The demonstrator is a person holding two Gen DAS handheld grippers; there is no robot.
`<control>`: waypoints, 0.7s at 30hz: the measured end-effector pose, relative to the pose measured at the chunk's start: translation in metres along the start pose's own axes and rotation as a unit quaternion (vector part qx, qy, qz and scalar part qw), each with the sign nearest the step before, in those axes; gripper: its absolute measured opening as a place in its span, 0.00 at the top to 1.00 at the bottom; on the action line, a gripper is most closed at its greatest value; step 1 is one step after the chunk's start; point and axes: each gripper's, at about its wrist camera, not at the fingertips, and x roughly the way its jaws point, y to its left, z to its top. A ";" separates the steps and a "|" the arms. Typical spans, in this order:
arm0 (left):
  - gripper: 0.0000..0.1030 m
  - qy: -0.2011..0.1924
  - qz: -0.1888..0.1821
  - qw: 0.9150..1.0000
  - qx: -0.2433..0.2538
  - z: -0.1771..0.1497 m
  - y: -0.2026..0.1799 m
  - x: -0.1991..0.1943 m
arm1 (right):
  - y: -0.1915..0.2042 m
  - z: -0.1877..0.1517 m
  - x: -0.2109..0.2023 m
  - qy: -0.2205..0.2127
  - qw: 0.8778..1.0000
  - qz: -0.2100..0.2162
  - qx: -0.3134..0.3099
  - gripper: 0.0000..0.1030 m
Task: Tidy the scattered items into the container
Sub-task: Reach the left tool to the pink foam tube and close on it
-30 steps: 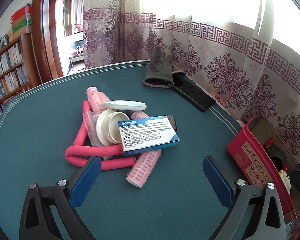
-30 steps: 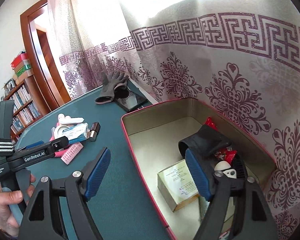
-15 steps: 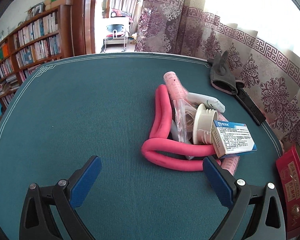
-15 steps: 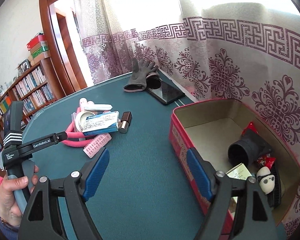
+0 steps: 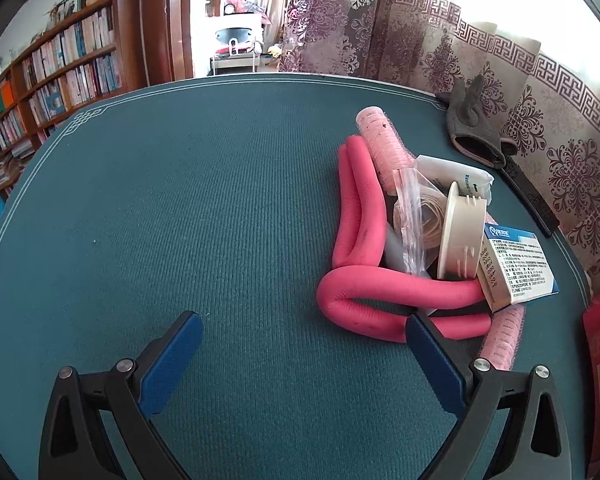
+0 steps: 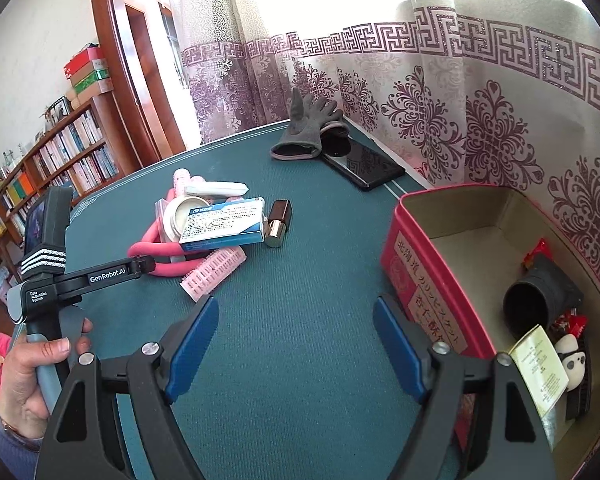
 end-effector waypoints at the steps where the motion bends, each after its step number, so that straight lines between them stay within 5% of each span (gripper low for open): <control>1: 0.01 0.003 -0.014 1.000 -0.008 0.000 0.002 -0.001 | 0.000 0.000 0.001 0.002 1.000 0.000 0.000 0.20; 4: 0.01 0.006 -0.044 0.999 -0.025 0.000 0.003 -0.006 | 0.000 -0.001 0.006 0.007 1.000 0.003 0.004 0.20; 14: 0.01 -0.016 -0.034 0.999 -0.030 0.028 -0.006 -0.003 | 0.001 -0.003 0.013 0.013 1.000 0.011 0.006 0.20; 21: 0.01 0.007 -0.016 1.000 -0.019 0.030 -0.012 0.022 | -0.003 -0.004 0.015 0.014 1.000 0.007 0.009 0.20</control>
